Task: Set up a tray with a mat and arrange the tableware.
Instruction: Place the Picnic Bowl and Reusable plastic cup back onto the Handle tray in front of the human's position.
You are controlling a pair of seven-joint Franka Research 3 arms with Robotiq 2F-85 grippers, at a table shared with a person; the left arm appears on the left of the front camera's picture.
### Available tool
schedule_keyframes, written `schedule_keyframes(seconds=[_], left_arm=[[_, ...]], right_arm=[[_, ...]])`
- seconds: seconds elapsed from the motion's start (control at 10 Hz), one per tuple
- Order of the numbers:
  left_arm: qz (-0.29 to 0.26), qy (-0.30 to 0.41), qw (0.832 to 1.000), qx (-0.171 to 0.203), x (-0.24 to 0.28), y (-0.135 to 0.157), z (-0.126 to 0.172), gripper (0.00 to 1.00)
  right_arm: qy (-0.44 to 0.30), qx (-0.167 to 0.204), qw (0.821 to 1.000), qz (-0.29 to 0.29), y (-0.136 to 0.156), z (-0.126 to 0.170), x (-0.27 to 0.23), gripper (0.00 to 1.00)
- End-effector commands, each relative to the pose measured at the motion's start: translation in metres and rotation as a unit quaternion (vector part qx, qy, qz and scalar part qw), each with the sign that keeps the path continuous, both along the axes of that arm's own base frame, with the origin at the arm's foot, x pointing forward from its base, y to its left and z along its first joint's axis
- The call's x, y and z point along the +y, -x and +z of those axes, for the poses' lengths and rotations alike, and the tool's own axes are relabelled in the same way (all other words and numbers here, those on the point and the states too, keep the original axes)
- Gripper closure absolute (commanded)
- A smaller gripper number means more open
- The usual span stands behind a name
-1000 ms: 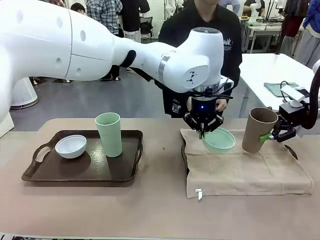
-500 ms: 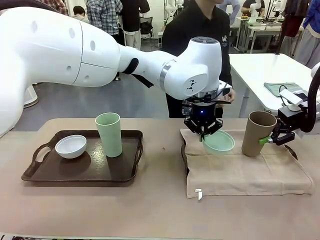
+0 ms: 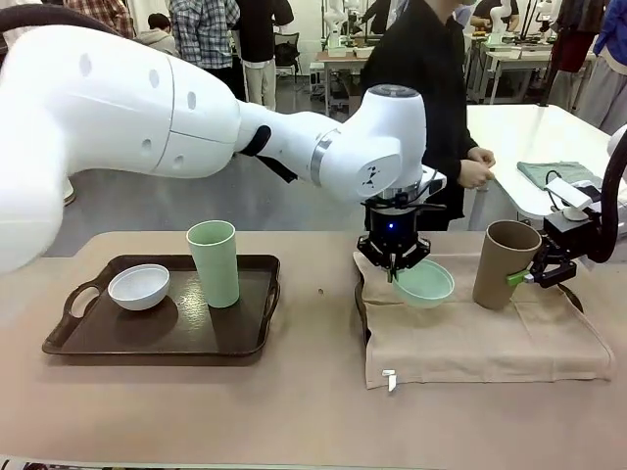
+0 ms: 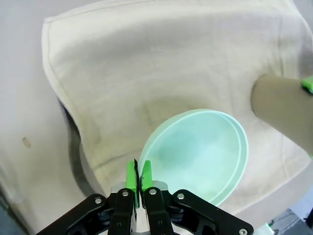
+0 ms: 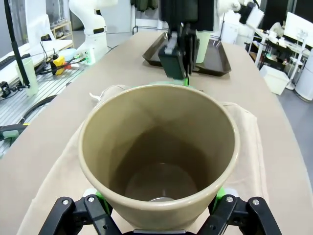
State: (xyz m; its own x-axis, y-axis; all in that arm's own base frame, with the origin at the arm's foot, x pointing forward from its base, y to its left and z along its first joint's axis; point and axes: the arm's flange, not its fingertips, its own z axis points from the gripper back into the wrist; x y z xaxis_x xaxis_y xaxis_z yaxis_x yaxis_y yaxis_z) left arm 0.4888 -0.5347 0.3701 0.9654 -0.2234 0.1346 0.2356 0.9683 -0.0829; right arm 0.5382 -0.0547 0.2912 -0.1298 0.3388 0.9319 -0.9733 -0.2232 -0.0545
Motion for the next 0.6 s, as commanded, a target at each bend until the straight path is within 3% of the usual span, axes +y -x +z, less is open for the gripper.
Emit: schedule_keyframes(seconds=[0.0,0.3,0.4,0.5], left_arm=[[-0.007,0.027,1.0,-0.001,-0.006,-0.013,-0.02,0.96],[-0.02,0.037,0.999,-0.002,-0.011,-0.023,-0.028,0.96],[-0.018,0.031,0.999,0.008,-0.01,-0.023,-0.03,0.39],[-0.015,0.025,0.999,0.013,-0.009,-0.022,-0.03,0.36]], right_arm=[[-0.006,-0.007,1.0,0.007,-0.006,-0.002,0.003,0.14],[-0.008,-0.006,1.0,0.008,-0.009,-0.004,0.004,0.14],[-0.009,-0.009,1.0,0.019,-0.009,-0.003,0.004,0.14],[-0.017,-0.002,1.0,0.02,-0.009,-0.003,0.004,0.0]])
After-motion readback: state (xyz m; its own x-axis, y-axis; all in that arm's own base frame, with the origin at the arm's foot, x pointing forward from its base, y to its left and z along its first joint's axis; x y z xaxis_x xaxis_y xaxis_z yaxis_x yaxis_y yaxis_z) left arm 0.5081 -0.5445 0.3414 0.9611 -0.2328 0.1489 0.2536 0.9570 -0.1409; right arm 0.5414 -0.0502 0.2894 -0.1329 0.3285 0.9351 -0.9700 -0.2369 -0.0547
